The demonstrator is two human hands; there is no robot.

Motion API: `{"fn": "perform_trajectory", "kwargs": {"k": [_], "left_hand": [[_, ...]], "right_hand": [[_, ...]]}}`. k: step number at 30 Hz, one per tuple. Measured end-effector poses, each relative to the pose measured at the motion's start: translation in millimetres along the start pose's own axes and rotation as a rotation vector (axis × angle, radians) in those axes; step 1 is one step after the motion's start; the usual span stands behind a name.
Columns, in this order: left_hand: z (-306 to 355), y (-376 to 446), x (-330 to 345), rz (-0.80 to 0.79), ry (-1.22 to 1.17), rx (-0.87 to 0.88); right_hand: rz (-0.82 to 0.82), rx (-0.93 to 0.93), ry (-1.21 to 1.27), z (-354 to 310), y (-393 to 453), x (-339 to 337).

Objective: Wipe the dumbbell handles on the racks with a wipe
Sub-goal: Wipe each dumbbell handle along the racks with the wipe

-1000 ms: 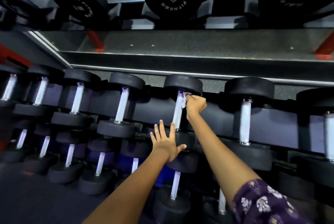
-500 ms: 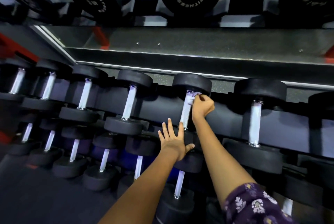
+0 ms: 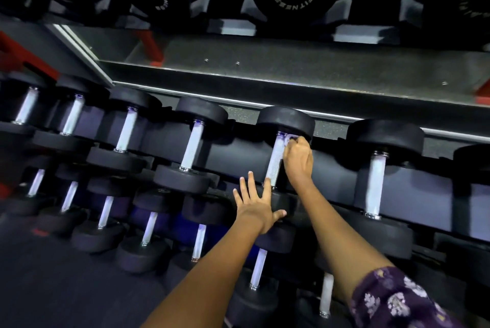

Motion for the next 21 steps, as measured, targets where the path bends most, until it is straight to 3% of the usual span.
{"fn": "perform_trajectory", "kwargs": {"k": [2,6,11,14,19,21], "left_hand": [[-1,0,1,-0.001,0.002,-0.004],[-1,0,2,0.005,0.007,0.002],[-1,-1,1,0.002,-0.011,0.000],[0,-1,1,0.004,-0.013,0.005],[-1,-2,1,0.018,-0.028,0.010],[-1,-2,2,0.023,-0.031,0.015]], "right_hand": [[-0.046,-0.020,0.045,6,1,-1],[-0.150,-0.343,-0.042,4,-8,0],[-0.049,-0.636,-0.241,-12,-4,-3],[-0.209,-0.894,-0.393,-3,-27,3],[-0.170,-0.876,-0.471,-18,5,-12],[-0.270,-0.930,-0.464,-15,-12,-3]]}}
Point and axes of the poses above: each hand's wrist, its own y-axis towards the middle knuckle, its own x-axis out of the palm, z = x × y, the point moved 3 cm from there along y, towards the middle knuckle, and after that the axes turned 9 degrees about x, right-handed, at the moved point
